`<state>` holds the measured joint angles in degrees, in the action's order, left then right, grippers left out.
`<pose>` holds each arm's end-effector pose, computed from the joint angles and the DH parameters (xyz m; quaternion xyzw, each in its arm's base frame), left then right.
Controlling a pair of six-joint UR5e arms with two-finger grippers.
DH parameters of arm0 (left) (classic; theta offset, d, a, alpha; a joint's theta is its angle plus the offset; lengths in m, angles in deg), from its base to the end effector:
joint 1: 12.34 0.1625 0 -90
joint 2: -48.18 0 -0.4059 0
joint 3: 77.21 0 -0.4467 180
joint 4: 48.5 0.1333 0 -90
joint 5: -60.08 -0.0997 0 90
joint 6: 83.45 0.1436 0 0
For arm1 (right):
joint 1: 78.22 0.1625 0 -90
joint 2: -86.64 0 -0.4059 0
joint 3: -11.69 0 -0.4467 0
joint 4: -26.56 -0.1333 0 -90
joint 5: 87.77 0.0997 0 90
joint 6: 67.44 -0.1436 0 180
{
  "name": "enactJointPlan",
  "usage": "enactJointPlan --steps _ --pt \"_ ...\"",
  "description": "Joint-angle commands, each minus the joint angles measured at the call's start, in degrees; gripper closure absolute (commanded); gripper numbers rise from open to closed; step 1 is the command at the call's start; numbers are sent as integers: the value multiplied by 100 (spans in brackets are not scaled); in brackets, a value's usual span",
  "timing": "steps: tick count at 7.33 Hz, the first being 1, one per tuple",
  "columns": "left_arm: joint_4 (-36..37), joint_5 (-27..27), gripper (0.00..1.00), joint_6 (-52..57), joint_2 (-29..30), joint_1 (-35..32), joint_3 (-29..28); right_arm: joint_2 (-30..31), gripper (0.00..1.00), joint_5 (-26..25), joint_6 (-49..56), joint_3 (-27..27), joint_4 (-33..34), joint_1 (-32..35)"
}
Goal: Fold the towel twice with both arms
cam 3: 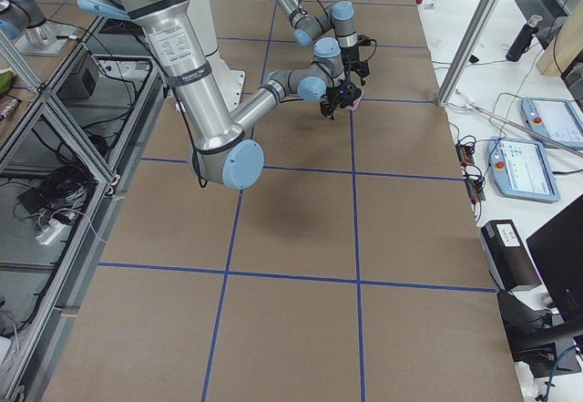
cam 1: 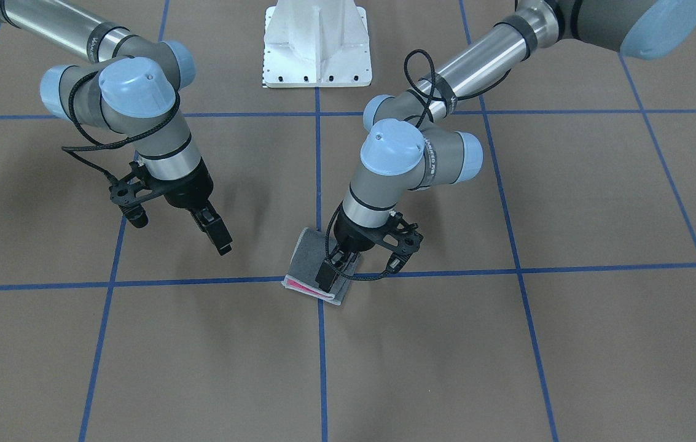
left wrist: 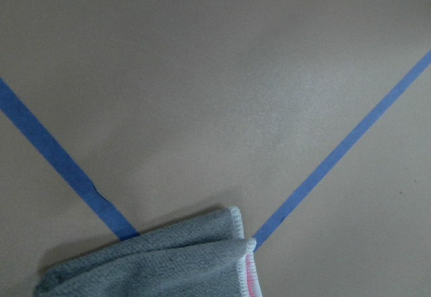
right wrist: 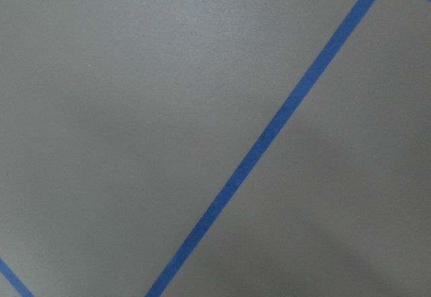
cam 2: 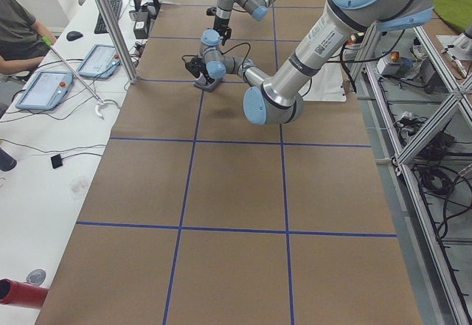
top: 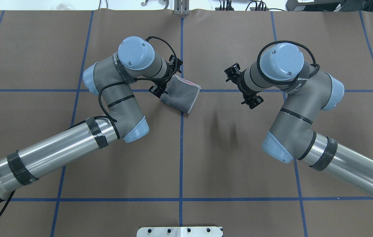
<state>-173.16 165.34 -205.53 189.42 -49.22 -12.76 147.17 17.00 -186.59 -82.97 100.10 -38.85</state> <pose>0.6536 -0.6098 0.2049 -0.0938 0.5026 -0.4301 0.7441 -0.5108 -0.5442 0.2764 -0.0780 -0.4324 0.4594 0.7720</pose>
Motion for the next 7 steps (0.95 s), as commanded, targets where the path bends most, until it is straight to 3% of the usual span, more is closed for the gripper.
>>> enactJointPlan --steps 1,6,7 --pt "20 3 4 0 -88 14 6 11 0 0 23 0 2 18" --pt "20 64 4 9 -115 -134 94 20 0 9 23 -9 2 44" --pt "12 439 4 122 -132 -370 138 20 0 44 40 -9 2 140"
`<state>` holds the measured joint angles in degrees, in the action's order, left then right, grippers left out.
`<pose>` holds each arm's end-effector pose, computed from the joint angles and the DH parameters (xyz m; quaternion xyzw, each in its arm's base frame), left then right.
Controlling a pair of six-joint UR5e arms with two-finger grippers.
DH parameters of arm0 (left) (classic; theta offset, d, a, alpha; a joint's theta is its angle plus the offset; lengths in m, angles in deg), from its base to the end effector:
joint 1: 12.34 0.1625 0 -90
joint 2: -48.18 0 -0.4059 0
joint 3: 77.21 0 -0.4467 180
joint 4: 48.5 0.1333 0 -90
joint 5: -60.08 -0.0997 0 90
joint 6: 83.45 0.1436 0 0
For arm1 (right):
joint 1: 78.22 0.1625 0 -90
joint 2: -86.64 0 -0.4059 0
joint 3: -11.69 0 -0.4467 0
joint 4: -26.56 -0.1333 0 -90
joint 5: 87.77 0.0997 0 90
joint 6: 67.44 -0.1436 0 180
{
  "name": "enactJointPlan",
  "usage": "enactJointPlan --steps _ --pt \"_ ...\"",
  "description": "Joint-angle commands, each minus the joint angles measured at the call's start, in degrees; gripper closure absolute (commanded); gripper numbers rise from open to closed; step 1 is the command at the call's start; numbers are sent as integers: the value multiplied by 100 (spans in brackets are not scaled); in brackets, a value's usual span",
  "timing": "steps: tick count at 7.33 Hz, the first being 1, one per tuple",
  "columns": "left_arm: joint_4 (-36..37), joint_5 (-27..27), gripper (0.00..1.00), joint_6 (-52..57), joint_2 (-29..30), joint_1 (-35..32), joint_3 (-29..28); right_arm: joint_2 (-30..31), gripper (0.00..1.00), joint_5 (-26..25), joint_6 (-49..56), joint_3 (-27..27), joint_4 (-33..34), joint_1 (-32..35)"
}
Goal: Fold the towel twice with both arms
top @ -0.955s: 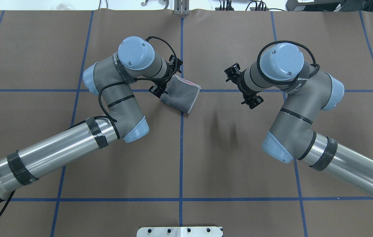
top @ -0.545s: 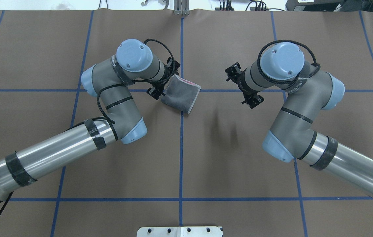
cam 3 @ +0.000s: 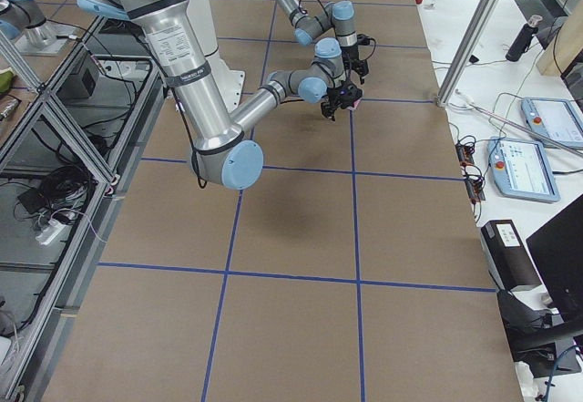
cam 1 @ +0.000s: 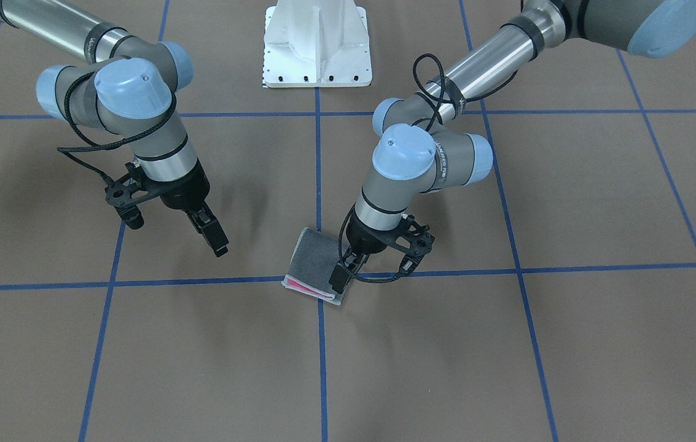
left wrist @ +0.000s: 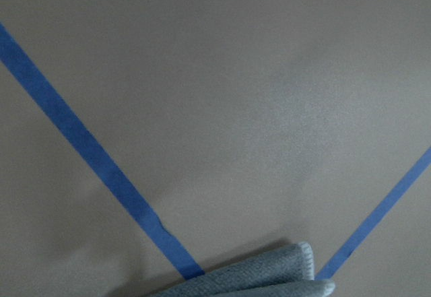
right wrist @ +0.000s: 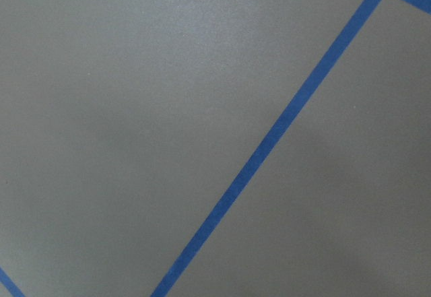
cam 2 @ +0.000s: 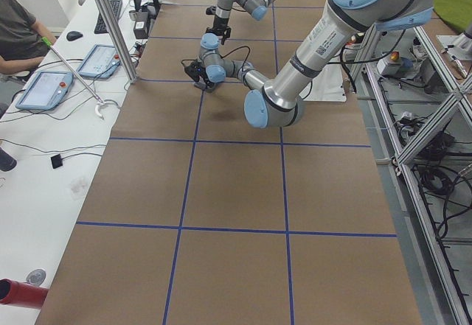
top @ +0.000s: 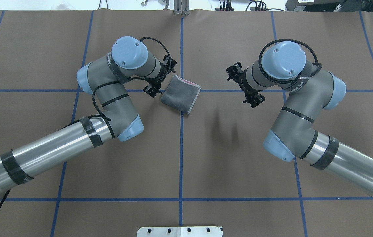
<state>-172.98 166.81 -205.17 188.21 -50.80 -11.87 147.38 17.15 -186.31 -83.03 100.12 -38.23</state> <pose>0.6348 -0.6216 0.2147 -0.0969 0.5001 -0.4335 0.7433 -0.5045 -0.5489 0.2785 -0.0760 -0.4317 0.4616 0.7712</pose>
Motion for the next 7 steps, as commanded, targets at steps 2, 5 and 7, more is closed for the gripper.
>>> enactJointPlan --steps 2,5,7 --pt "29 593 1 715 -762 -521 966 26 0 334 546 -30 70 480" --pt "1051 638 1 3705 -2696 -908 3048 341 0 898 2082 -30 97 1184" --pt "1531 830 1 6201 -3749 -1416 3721 1068 0 1144 3643 -448 97 1466"
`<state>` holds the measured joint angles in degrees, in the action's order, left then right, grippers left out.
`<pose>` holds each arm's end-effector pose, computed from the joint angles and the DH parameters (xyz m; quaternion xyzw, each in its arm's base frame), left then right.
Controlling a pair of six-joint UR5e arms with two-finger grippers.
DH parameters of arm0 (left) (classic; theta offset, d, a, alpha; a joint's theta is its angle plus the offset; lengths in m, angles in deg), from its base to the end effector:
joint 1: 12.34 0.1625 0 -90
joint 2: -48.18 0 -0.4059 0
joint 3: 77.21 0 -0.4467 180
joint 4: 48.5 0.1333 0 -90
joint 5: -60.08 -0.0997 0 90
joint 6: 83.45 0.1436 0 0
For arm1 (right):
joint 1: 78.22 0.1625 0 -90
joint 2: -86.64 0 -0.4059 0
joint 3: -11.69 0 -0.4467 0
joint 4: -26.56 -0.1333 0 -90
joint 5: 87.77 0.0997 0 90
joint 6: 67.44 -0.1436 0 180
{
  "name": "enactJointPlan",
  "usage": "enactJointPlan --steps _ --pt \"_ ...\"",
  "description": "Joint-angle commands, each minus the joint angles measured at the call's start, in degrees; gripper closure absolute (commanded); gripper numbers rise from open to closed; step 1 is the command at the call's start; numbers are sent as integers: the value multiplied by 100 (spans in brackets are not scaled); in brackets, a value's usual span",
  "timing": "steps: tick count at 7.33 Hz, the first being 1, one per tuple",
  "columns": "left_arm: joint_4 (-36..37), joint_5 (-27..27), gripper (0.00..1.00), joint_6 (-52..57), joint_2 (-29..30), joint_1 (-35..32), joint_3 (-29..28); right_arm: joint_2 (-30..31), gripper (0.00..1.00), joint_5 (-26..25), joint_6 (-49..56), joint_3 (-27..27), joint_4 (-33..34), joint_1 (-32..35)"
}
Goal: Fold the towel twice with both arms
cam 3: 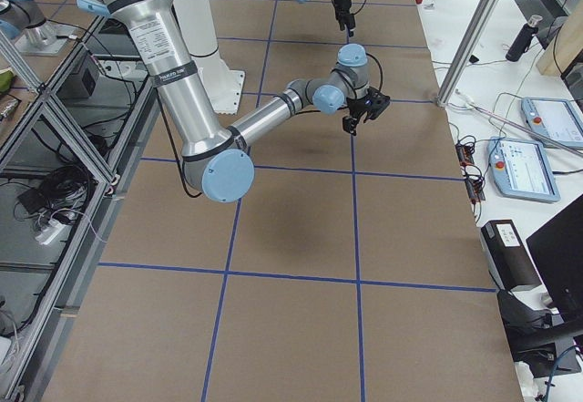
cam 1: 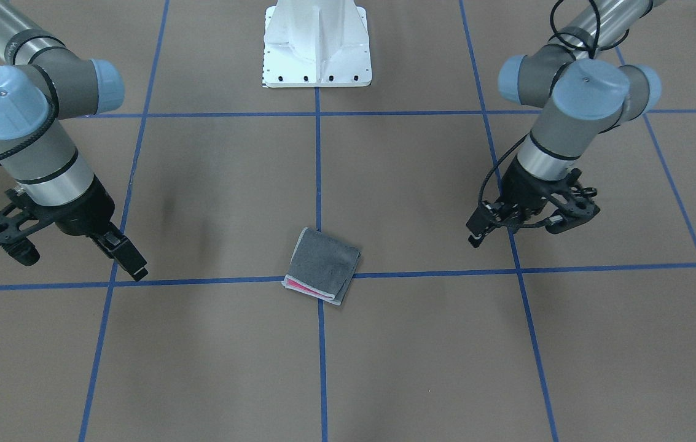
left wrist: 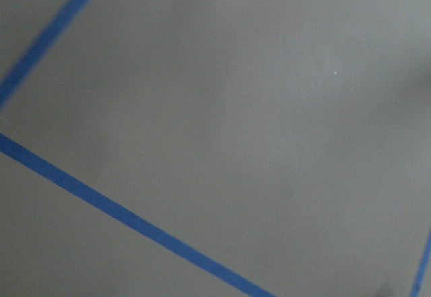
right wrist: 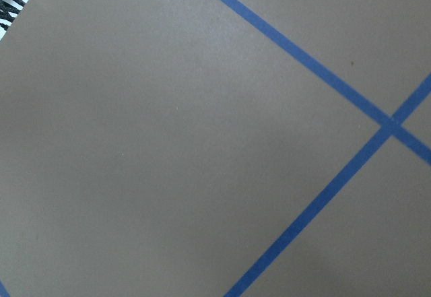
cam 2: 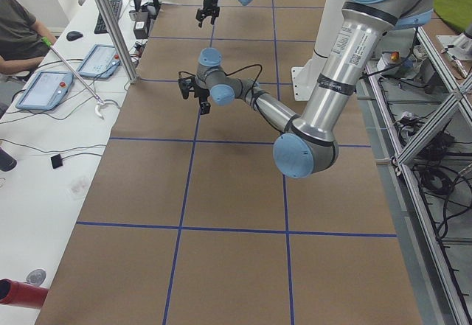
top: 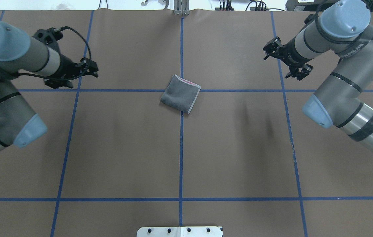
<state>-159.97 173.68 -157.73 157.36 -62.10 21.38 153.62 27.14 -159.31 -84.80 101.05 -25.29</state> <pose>0.3900 -0.5783 0.3481 0.0642 0.4436 -0.1790 0.8758 -0.3699 -0.6105 0.3376 -0.0187 -0.4232 0.3418 0.8389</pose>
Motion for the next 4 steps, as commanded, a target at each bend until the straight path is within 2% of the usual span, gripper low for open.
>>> enactJointPlan --steps 1,2,3,4 --pt "231 580 1 2757 -1201 -768 493 909 0 494 1847 -457 -4 513" --pt "231 776 1 3979 -1729 -1164 529 1401 0 1159 3040 -476 -13 1073" --pt "292 786 1 4896 -1986 -1507 521 1893 0 1601 4217 -477 -13 1566" --pt "640 1056 1 5619 -2024 -1894 486 2315 0 1892 5465 -424 13 2076"
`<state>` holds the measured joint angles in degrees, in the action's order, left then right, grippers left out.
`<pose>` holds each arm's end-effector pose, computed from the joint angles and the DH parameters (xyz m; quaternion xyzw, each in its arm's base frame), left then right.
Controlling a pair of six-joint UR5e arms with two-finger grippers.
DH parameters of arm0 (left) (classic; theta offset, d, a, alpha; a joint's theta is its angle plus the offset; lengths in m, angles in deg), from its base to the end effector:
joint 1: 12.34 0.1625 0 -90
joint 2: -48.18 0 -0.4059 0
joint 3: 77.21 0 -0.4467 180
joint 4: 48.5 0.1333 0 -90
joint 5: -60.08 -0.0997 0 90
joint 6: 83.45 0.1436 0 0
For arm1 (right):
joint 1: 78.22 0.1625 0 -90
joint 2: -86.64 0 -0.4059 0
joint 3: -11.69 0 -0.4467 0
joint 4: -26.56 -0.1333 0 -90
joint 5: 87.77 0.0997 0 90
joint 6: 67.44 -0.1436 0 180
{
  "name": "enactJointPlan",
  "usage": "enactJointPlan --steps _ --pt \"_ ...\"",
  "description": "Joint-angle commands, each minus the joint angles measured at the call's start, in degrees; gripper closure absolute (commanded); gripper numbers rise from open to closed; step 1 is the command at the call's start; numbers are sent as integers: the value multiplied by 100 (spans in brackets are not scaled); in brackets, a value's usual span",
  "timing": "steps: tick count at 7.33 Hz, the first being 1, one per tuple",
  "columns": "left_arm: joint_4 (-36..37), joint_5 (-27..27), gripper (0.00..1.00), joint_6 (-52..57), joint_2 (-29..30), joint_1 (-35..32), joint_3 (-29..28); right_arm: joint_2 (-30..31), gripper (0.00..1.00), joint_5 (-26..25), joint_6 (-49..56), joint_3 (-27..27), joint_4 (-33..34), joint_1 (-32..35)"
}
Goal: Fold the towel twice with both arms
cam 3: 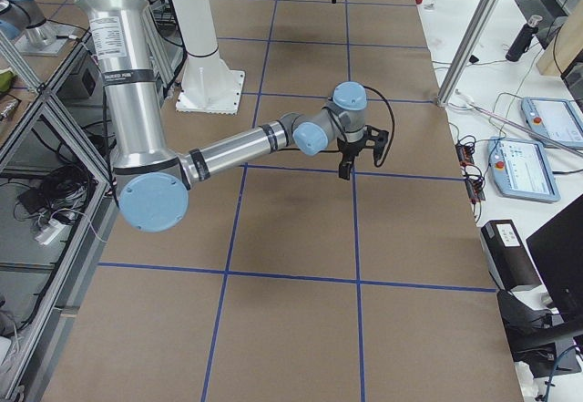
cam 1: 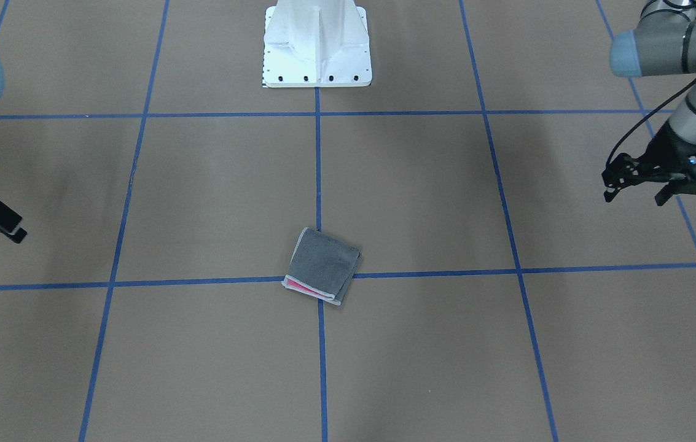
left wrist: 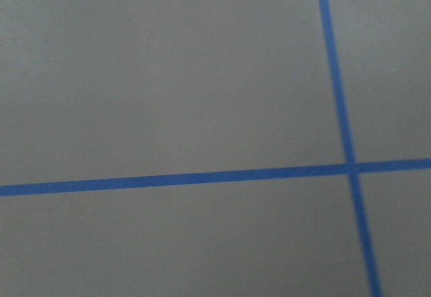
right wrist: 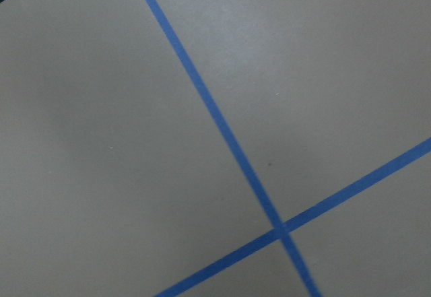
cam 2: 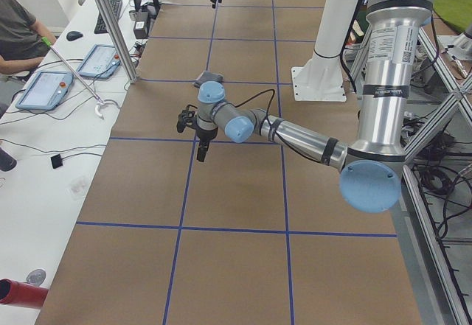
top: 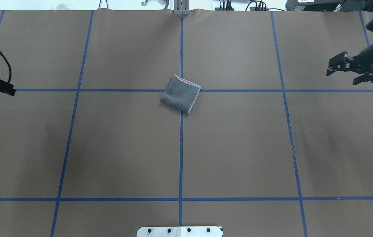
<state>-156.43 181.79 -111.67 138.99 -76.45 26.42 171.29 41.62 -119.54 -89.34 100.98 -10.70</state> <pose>0.2047 -0.5542 0.5068 0.1195 0.3556 0.0574 0.9252 -0.1942 -0.5795 0.4820 0.0099 -0.4148 0.1417 0.8988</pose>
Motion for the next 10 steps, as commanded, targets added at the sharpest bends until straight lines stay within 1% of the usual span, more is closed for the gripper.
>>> enactJointPlan --steps 1,2,3,4,6,7,9,10 --pt "821 666 1 1438 -195 -862 -18 701 0 612 2519 117 342 1047" --pt "974 748 1 1660 -213 -1275 -105 685 0 622 3416 92 1006 1426" --pt "1036 1210 1 2359 -300 -1619 -480 642 0 605 4296 109 1570 1621" --pt "1072 1450 0 2705 -301 -1936 -692 632 0 562 4644 83 1836 1693" --pt "1220 1461 0 2673 -371 -2000 -844 659 0 150 4647 135 1848 1685" --pt "1230 1444 0 2630 -336 -2000 -853 763 0 96 4621 135 1839 1685" --pt "1283 1478 0 2034 -283 -2000 -792 694 0 401 4568 135 1804 1685" --pt "1292 1574 0 2023 -275 -2000 -800 685 0 412 4577 101 1830 1685"
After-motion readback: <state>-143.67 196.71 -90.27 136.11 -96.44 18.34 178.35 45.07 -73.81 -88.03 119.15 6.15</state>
